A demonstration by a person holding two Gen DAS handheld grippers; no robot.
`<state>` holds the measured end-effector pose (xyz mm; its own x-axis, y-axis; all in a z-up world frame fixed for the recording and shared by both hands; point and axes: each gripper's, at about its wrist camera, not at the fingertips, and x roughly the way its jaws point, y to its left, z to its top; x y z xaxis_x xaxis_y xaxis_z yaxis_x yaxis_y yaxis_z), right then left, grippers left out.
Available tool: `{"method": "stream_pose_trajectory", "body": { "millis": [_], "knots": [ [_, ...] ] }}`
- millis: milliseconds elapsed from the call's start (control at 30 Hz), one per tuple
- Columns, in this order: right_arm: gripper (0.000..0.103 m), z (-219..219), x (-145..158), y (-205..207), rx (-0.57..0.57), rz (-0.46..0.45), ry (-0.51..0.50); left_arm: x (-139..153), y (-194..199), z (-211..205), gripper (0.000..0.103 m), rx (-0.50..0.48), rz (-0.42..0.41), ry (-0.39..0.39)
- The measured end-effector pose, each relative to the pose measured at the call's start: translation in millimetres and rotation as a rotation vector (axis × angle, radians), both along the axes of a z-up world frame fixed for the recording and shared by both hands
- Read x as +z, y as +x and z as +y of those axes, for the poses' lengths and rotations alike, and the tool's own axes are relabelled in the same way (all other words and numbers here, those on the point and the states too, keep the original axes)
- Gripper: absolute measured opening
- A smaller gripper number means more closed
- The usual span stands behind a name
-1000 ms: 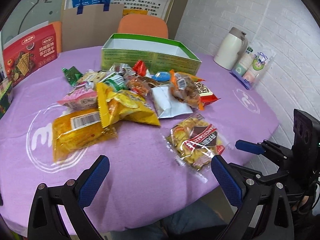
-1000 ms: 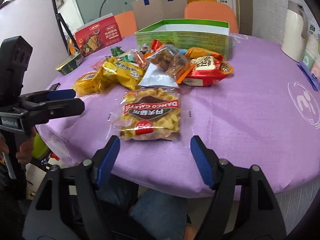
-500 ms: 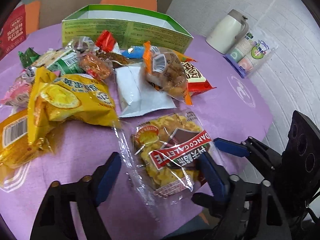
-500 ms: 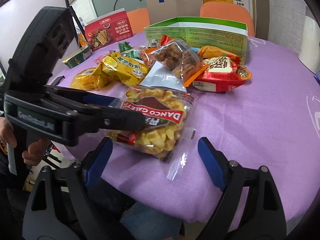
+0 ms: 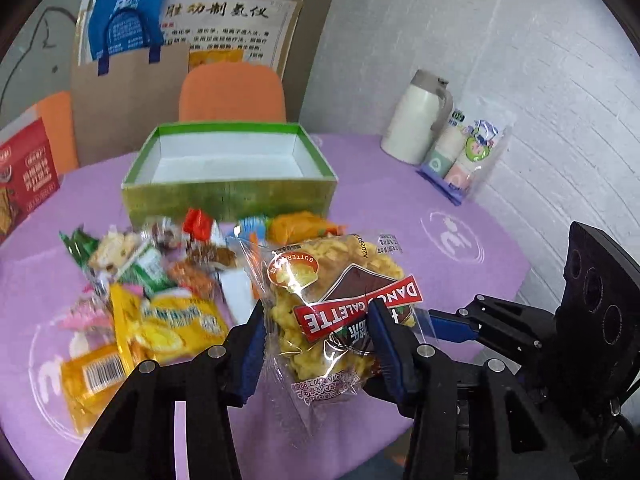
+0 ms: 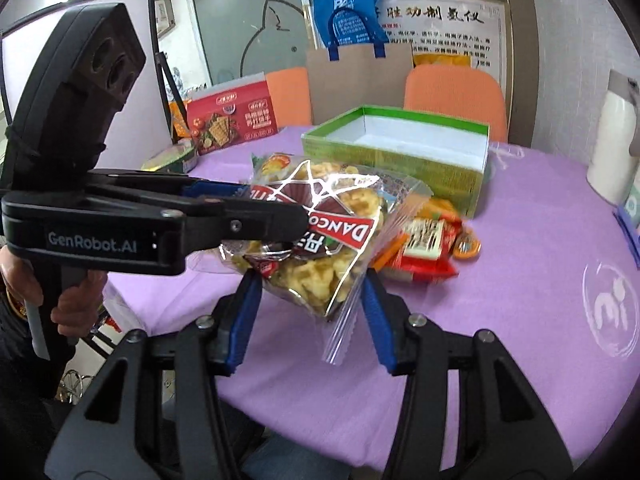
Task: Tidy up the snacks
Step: 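Carry the cracker bag into the green box and open the right gripper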
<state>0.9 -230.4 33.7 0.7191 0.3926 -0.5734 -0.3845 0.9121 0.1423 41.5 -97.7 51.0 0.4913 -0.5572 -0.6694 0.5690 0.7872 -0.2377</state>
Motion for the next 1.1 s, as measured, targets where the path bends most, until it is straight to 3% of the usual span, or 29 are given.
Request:
{"method": "stream_pose_trajectory", "body": {
  "millis": [133, 267, 533, 700, 767, 833, 900, 967, 1100],
  "knots": [
    [0.053, -8.4, 15.5, 52.9, -0.035, -0.036, 0.052, 27.0, 50.2, -6.9, 0.049, 0.026, -0.045, -0.031],
    [0.053, -15.3, 13.6, 104.5, -0.065, -0.026, 0.072, 31.4, 112.3, -14.0, 0.049, 0.051, -0.023, -0.066],
    [0.053, -37.7, -6.1, 172.5, -0.099, 0.068, 0.102, 0.5, 200.8, -35.4, 0.048, 0.076, 0.085, -0.073],
    [0.055, -43.0, -21.6, 198.9, -0.101, 0.107, 0.087, -23.4, 231.2, -44.9, 0.049, 0.094, 0.145, -0.075],
    [0.061, -44.3, -27.8, 203.8, -0.105, 0.118, 0.078, -30.1, 236.8, -46.5, 0.049, 0.106, 0.147, -0.072],
    [0.066, -44.1, -31.2, 207.1, -0.119, 0.118, 0.058, -34.9, 241.8, -46.5, 0.058, 0.130, 0.153, -0.059],
    [0.079, -43.1, -32.1, 203.0, -0.131, 0.094, 0.026, -38.6, 243.4, -45.4, 0.096, 0.168, 0.154, -0.024],
    [0.094, -43.7, -33.5, 201.6, -0.134, 0.068, 0.009, -38.4, 239.0, -41.8, 0.102, 0.200, 0.110, 0.001],
    [0.100, -47.0, -32.0, 188.7, -0.141, 0.050, 0.008, -37.0, 232.4, -35.7, 0.102, 0.200, 0.087, 0.019]
  ]
}}
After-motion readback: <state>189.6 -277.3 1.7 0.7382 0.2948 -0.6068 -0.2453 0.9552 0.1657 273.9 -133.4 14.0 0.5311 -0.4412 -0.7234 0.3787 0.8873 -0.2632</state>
